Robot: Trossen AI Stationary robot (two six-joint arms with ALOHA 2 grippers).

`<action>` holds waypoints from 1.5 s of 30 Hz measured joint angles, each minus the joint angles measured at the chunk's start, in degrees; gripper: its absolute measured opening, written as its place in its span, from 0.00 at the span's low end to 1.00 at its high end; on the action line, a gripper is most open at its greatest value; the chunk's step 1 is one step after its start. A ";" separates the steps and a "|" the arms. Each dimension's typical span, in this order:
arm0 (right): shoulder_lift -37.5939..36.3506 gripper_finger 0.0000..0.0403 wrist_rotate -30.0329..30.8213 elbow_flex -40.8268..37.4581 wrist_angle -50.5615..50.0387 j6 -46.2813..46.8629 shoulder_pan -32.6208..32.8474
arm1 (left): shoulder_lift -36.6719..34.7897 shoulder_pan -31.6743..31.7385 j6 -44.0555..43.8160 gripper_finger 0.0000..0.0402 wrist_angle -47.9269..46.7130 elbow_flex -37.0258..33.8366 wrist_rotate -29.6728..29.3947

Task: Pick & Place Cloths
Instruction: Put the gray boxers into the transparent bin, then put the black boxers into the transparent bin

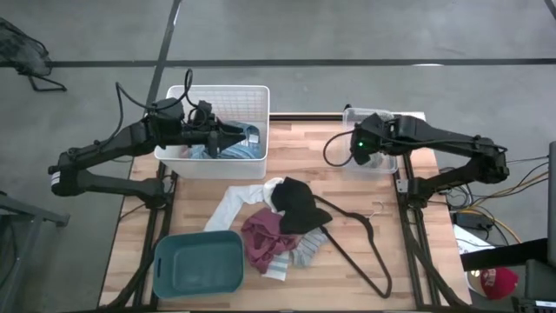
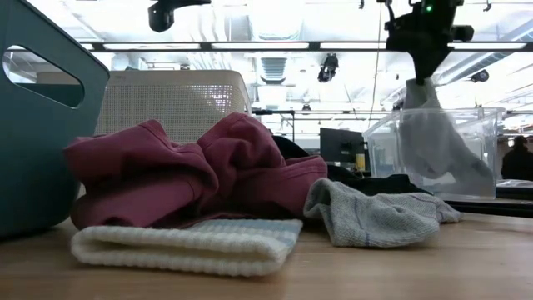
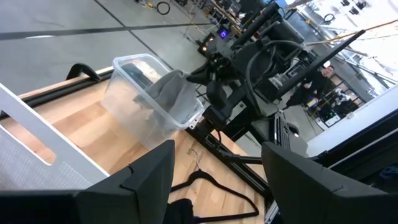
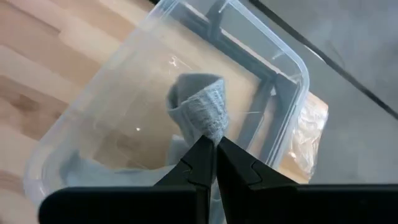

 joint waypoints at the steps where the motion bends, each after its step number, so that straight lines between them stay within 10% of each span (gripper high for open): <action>1: 0.00 0.05 -0.30 -0.12 0.14 -0.51 0.00 | 0.00 -0.01 -0.02 0.61 0.00 0.00 0.02; 13: -0.13 0.39 -2.37 8.42 2.39 -0.13 -0.28 | 0.00 -0.01 -0.02 0.61 0.01 0.00 -0.02; 19: -0.12 0.52 -12.61 13.44 17.78 -7.21 1.23 | 0.00 -0.01 -0.02 0.61 0.02 0.00 -0.07; 25: 0.57 0.56 -22.05 10.76 34.08 -13.90 5.25 | 0.00 -0.02 -0.02 0.61 0.04 0.00 -0.09; 45: 29.58 0.62 -31.42 6.60 36.22 -18.71 17.73 | -0.13 -0.07 -1.71 0.61 -0.68 -0.92 0.09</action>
